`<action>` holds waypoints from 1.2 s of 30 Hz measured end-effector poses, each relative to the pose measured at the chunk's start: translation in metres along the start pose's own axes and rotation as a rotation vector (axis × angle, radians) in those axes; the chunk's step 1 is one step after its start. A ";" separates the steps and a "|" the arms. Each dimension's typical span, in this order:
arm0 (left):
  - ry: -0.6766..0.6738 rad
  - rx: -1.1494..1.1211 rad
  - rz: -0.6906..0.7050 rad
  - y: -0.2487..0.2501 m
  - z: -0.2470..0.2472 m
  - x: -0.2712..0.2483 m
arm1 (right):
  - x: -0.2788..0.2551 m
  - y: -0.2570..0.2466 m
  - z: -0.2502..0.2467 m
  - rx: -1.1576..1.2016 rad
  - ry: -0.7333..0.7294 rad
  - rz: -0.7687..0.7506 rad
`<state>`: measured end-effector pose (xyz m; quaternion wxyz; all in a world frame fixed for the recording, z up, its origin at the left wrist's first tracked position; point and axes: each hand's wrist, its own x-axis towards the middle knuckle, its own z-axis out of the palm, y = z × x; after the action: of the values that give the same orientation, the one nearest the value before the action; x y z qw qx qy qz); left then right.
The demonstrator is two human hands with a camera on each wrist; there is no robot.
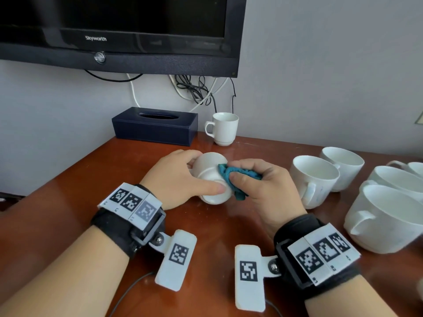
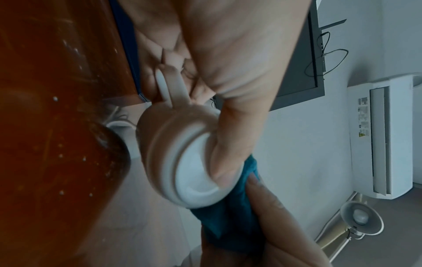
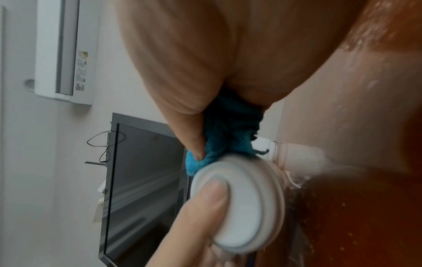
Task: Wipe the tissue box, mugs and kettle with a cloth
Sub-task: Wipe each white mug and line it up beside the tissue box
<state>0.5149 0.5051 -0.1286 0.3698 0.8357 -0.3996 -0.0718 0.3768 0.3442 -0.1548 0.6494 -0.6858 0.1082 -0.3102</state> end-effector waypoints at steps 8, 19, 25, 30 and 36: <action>-0.188 -0.093 0.193 0.003 0.003 -0.003 | 0.004 -0.002 -0.009 0.050 0.242 -0.004; -0.065 -0.227 0.052 -0.003 0.010 0.009 | 0.003 -0.001 -0.007 0.056 0.138 -0.025; 0.063 -0.242 -0.006 0.002 0.011 0.006 | 0.000 0.002 -0.010 -0.024 0.050 -0.064; -0.099 -0.289 0.069 0.006 0.007 -0.001 | 0.000 -0.003 -0.009 0.028 0.102 -0.068; -0.232 -0.339 0.139 0.007 0.010 -0.010 | 0.001 -0.006 -0.015 0.085 0.245 -0.060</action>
<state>0.5002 0.5037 -0.1330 0.4608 0.7180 -0.4784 -0.2080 0.3679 0.3320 -0.1495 0.6500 -0.6178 0.1528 -0.4153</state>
